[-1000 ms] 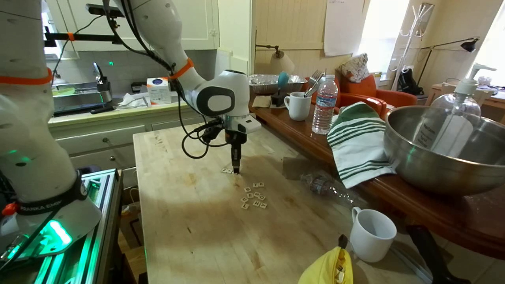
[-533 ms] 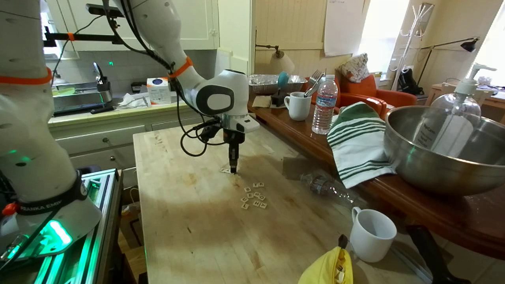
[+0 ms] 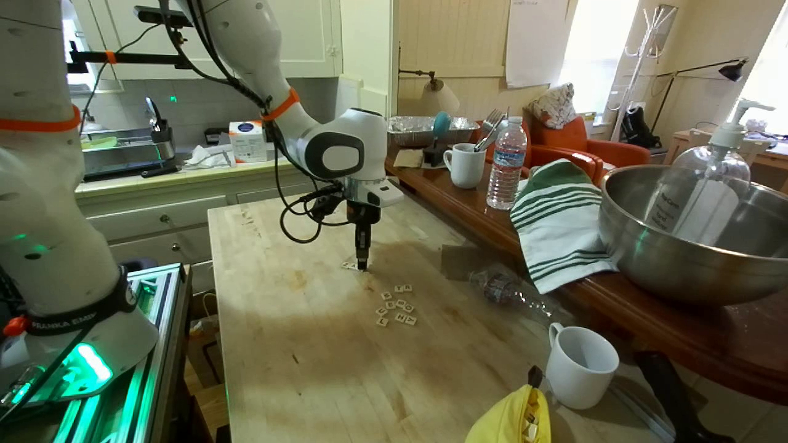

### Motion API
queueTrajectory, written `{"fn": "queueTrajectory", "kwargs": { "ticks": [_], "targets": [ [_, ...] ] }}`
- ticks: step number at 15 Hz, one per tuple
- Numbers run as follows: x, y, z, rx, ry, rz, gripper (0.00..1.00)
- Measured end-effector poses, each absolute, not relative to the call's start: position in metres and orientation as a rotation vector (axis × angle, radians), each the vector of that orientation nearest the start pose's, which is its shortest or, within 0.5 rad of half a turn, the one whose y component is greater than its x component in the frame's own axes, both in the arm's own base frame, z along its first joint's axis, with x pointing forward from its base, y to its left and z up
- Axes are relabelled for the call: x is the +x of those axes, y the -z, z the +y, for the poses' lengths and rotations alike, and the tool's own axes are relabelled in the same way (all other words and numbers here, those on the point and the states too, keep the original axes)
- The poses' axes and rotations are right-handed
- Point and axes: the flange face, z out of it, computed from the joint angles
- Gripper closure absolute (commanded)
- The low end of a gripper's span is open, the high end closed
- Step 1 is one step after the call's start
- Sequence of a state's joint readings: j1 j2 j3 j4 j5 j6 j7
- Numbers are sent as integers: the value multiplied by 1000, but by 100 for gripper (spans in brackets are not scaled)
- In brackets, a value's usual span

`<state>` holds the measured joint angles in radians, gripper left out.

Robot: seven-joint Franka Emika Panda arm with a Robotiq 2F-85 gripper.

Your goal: Put three letter blocks in a line

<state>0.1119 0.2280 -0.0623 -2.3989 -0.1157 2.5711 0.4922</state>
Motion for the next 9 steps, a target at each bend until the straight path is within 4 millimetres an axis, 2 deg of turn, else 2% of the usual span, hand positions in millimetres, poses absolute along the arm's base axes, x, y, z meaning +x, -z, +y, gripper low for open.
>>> {"fn": "queueTrajectory", "kwargs": {
  "ticks": [9],
  "targets": [
    [490, -217, 26, -3177, -45, 547, 100]
  ]
}}
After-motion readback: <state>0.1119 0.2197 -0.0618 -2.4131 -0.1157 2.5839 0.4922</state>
